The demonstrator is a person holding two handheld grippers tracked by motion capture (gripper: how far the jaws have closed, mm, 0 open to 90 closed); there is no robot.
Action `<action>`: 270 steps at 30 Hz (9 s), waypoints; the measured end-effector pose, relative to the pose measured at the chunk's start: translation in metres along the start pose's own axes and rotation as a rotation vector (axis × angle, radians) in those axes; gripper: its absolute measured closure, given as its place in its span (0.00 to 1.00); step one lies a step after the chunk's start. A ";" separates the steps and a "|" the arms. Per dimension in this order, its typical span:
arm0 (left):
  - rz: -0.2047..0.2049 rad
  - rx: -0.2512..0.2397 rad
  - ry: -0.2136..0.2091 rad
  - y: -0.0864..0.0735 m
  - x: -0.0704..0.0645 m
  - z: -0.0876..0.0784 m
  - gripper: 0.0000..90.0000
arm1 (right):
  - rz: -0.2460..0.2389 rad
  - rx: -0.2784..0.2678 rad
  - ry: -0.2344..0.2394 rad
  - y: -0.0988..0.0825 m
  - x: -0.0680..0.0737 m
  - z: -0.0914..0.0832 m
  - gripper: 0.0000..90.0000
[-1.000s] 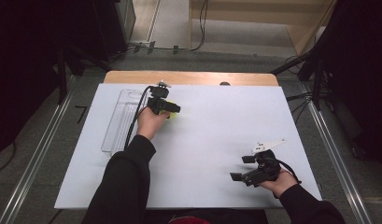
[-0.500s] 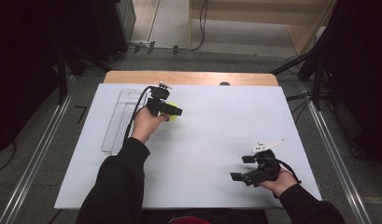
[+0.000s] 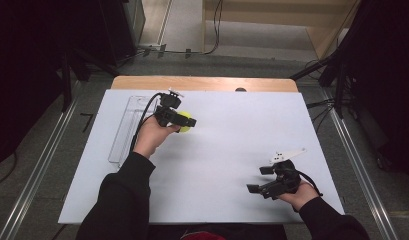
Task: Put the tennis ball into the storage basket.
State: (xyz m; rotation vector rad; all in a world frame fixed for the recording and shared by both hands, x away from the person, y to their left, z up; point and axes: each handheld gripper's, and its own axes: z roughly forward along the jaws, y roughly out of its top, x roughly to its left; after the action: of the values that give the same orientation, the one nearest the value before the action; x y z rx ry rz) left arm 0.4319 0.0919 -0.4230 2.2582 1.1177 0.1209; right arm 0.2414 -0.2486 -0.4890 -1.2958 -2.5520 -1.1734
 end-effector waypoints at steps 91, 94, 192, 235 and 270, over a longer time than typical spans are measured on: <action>-0.159 -0.076 0.082 -0.018 0.055 -0.092 0.30 | -0.014 -0.002 0.007 0.004 -0.001 0.001 0.06; -0.175 -0.074 0.110 -0.019 0.058 -0.094 0.30 | -0.014 -0.002 0.008 0.004 -0.001 0.001 0.06; -0.255 -0.068 0.113 -0.037 0.083 -0.074 0.23 | -0.017 -0.001 0.008 0.003 0.000 0.001 0.06; -0.109 -0.071 -0.102 -0.027 0.031 -0.058 0.23 | -0.019 -0.006 0.007 0.003 0.000 -0.001 0.06; 0.004 -0.063 -0.149 -0.037 -0.009 -0.054 0.23 | -0.016 -0.009 0.010 0.003 0.000 -0.002 0.06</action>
State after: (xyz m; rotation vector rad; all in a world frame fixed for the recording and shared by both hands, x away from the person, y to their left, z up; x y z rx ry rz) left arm 0.3825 0.1281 -0.3986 2.1755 1.0173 -0.0106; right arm 0.2430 -0.2485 -0.4854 -1.2709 -2.5576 -1.1927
